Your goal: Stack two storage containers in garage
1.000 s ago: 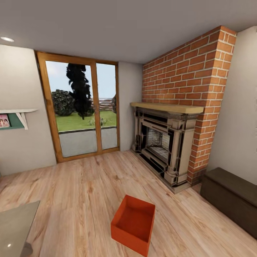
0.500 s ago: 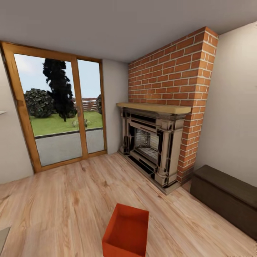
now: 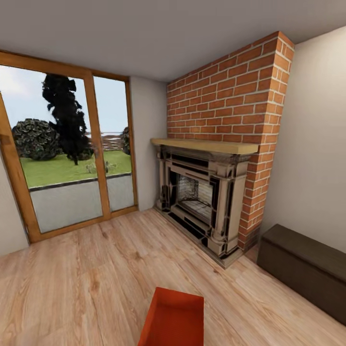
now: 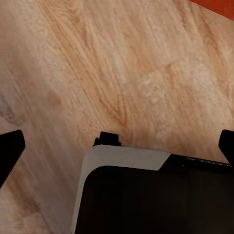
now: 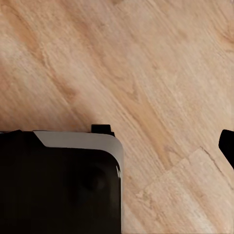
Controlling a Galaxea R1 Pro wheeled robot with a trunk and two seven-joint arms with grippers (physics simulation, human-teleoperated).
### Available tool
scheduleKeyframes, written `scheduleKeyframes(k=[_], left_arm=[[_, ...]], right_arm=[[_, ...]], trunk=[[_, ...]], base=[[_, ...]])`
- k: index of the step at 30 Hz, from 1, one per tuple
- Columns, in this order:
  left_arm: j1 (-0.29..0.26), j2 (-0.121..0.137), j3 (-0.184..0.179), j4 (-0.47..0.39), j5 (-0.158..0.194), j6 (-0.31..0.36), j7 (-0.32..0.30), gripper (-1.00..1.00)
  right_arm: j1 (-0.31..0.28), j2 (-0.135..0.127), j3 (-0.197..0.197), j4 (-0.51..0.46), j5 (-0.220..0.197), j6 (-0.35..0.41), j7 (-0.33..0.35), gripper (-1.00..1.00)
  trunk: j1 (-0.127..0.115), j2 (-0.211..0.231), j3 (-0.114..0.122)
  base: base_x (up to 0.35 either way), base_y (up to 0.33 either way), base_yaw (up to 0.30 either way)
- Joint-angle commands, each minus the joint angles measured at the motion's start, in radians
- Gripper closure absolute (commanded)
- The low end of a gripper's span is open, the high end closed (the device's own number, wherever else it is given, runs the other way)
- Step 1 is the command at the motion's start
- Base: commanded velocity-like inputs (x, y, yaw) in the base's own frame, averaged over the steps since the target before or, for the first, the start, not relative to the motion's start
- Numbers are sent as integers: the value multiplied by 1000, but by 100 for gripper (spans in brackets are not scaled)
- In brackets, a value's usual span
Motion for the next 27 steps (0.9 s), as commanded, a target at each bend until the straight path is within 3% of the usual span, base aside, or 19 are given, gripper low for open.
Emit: scheduleKeyframes(k=[1, 14, 22, 27], left_arm=[[-1, 0, -9, 0, 7, -3, 2, -100], [-1, 0, -9, 0, 8, -6, 2, -100], [-1, 0, -9, 0, 8, -9, 2, -100], [-1, 0, -9, 0, 8, -11, 2, -100]], right_arm=[[-1, 0, 9, 3, -9, -5, -1, -100], [-1, 1, 6, 3, -11, -12, -1, -100], [-1, 4, 4, 3, -14, -13, -2, -100], [-1, 3, 4, 3, -14, -12, -2, -100]], trunk=[[1, -1, -1], [1, -1, -1], [1, -1, -1], [1, -1, -1]], base=[[311, 190, -1], [311, 190, -8], [306, 185, -203], [85, 40, -238]])
